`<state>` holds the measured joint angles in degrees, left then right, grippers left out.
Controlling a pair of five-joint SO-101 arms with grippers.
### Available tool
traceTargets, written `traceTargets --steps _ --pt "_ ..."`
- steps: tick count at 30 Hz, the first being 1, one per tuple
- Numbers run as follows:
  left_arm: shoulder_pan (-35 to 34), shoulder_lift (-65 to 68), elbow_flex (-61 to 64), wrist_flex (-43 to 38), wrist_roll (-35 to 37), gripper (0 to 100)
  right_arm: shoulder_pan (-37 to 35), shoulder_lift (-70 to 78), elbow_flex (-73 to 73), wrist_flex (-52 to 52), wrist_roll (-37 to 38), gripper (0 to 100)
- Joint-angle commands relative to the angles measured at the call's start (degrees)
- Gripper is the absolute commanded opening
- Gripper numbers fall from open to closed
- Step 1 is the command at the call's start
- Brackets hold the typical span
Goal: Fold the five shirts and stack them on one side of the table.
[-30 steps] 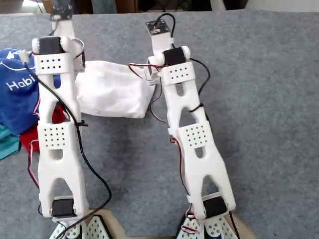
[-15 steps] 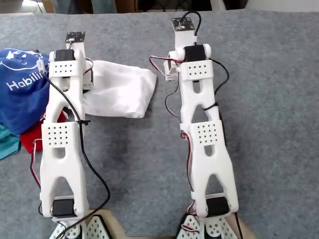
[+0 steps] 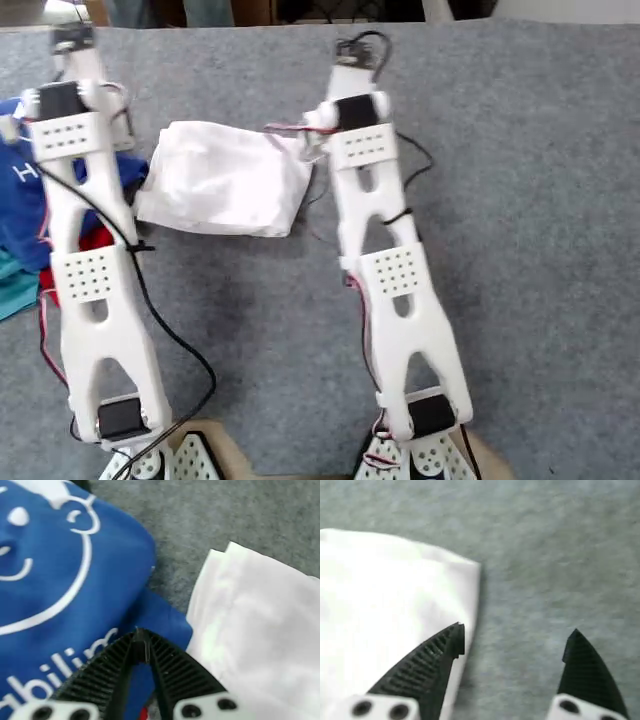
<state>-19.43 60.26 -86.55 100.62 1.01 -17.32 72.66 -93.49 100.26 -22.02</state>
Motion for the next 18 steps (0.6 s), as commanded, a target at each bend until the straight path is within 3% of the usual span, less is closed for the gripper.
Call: traceTargets --steps 1,13,18 --pt "-1.89 -4.22 4.97 0.44 0.35 3 -2.99 -2.42 -1.98 -2.81 -4.57 31.1" --pt "-1.80 -3.78 0.57 0.26 0.26 3 -4.48 1.36 -1.98 -1.93 -11.69 31.2" --pt "-1.71 -2.46 0.13 0.00 0.26 3 -9.14 1.19 -2.07 -0.70 -14.33 31.2"
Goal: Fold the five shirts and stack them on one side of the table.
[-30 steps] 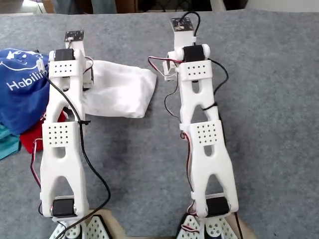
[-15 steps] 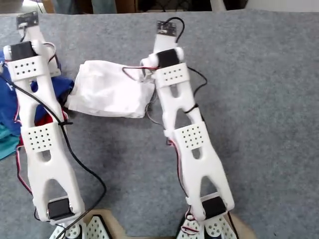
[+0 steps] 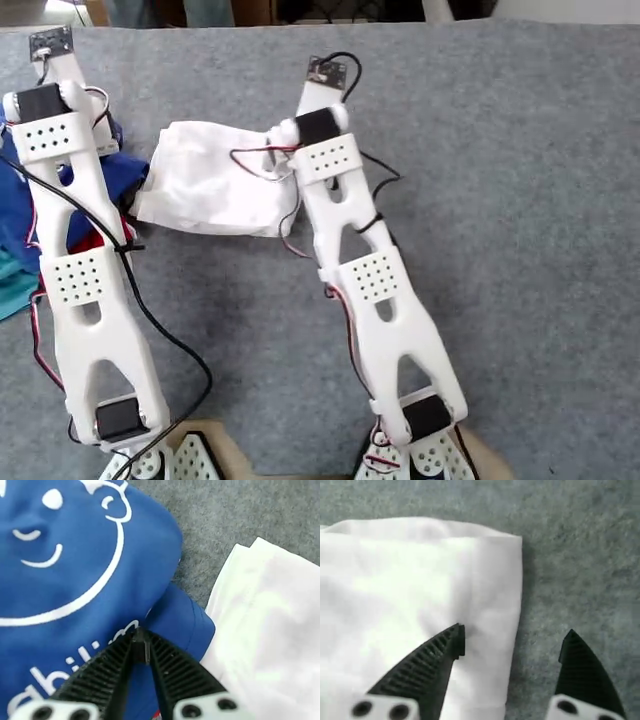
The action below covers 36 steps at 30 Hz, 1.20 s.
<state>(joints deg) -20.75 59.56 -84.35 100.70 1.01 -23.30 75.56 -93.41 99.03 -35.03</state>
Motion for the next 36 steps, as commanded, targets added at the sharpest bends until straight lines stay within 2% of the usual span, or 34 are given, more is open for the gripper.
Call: traceTargets --steps 1,9,16,23,30,34,36 --pt "-0.40 -1.23 -2.51 -0.09 0.26 3 -4.04 -1.71 -2.15 0.44 -1.32 31.2" --pt "-0.84 3.08 -8.48 0.09 0.18 3 -4.13 1.98 -2.07 -0.62 -4.04 30.7" --pt "-0.84 3.52 -8.84 0.09 0.18 3 -3.78 2.24 -2.15 -0.62 -4.13 30.0" --pt "-0.66 3.52 -8.84 0.09 -0.62 3 -3.78 2.24 -2.15 -0.62 -1.49 9.8" --pt "-0.48 3.52 -8.84 0.09 -0.62 3 -0.88 0.75 -2.42 -0.35 0.53 8.0" --pt "-0.48 3.52 -8.84 0.09 -0.62 3 2.99 -0.13 -2.42 0.62 1.23 1.3" --pt "-0.48 3.60 -8.84 0.09 -0.62 3 4.84 -0.04 -2.42 2.11 2.99 1.5"
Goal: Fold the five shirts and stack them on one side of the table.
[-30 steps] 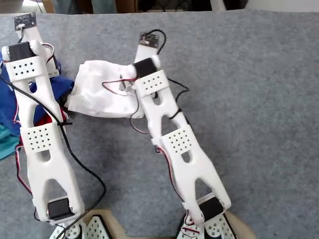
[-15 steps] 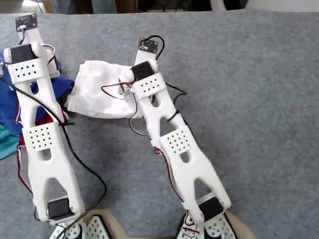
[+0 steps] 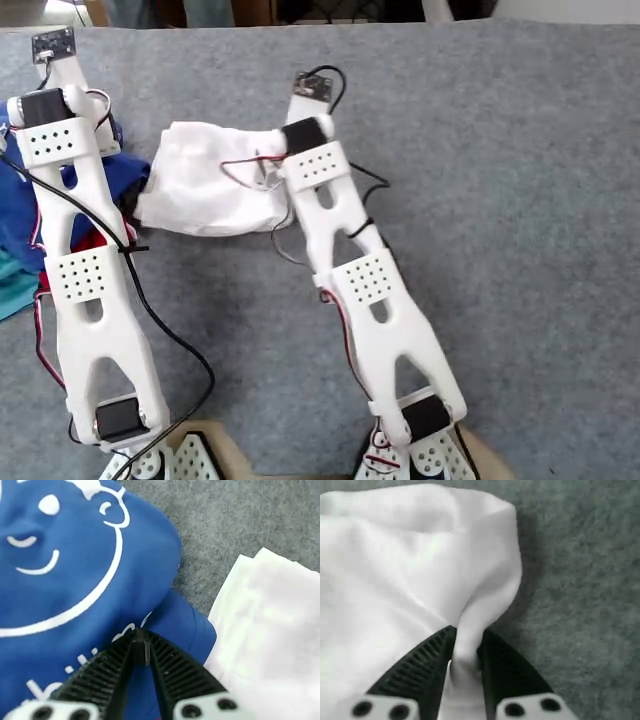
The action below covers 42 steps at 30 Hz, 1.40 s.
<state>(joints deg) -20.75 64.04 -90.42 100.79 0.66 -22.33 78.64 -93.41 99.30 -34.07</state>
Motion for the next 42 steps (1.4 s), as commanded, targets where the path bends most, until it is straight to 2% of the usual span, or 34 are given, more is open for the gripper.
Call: traceTargets --steps 1,9,19,26,33,36,38,42 --pt "-0.48 -0.88 -2.77 0.00 -0.26 3 5.10 -3.12 -2.24 2.02 2.46 1.5" --pt "-0.57 -0.88 -2.68 0.00 -0.26 3 13.63 -8.92 4.88 2.11 5.19 1.4" --pt "-0.31 -0.88 -2.33 0.00 -0.35 3 21.63 -27.65 39.69 1.93 10.11 1.5" --pt "1.89 -1.14 0.75 0.09 -0.88 3 20.48 -35.47 56.04 -0.62 11.16 2.1" --pt "4.79 -1.58 6.11 0.26 0.53 3 21.10 -39.87 62.20 -4.84 8.62 24.6" --pt "6.02 -4.92 12.00 0.26 1.67 3 21.45 -41.89 61.76 -5.10 7.56 25.9" --pt "6.81 -9.32 17.80 0.26 6.68 3 21.45 -43.21 61.32 -5.36 7.47 27.0" --pt "10.42 -23.30 33.89 0.26 10.64 3 22.33 -45.32 59.38 -5.36 7.21 31.6"
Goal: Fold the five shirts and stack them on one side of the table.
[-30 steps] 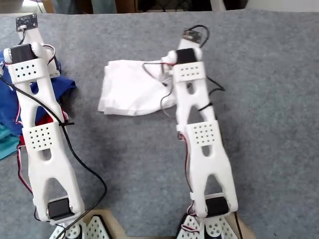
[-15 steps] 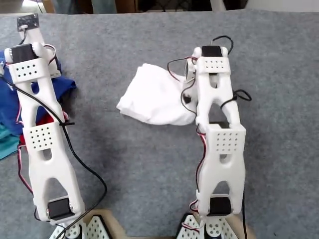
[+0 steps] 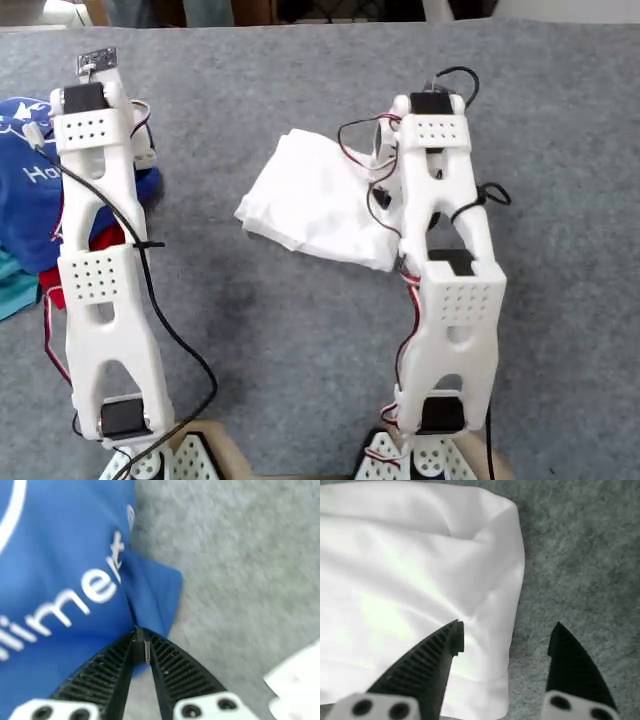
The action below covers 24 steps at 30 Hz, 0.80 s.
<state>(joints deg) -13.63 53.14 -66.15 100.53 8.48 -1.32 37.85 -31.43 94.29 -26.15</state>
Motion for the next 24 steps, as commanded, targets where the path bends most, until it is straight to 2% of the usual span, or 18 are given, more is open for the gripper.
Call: traceTargets --steps 1,6,9,13,18,21,24 --pt "4.53 -16.53 13.93 0.44 3.60 3 1.76 -4.79 -3.47 -0.35 -0.44 33.0" --pt "11.74 -35.25 37.32 -0.79 9.58 10 5.63 -4.00 -9.54 0.00 2.99 36.5" --pt "15.96 -43.87 50.24 -7.21 11.34 13 8.44 -3.21 -12.26 -0.09 5.10 36.4" --pt "17.45 -51.08 61.93 -15.47 15.65 20 9.58 0.22 -14.90 -0.62 8.62 36.4" --pt "18.33 -52.31 68.18 -19.69 15.91 25 9.49 5.67 -19.47 -0.70 9.76 36.4" --pt "20.62 -52.31 68.44 -20.13 16.35 27 9.49 8.22 -23.25 -0.35 9.76 36.4" --pt "22.46 -52.31 68.44 -23.91 17.93 27 9.49 9.71 -25.10 -0.35 9.76 36.4"
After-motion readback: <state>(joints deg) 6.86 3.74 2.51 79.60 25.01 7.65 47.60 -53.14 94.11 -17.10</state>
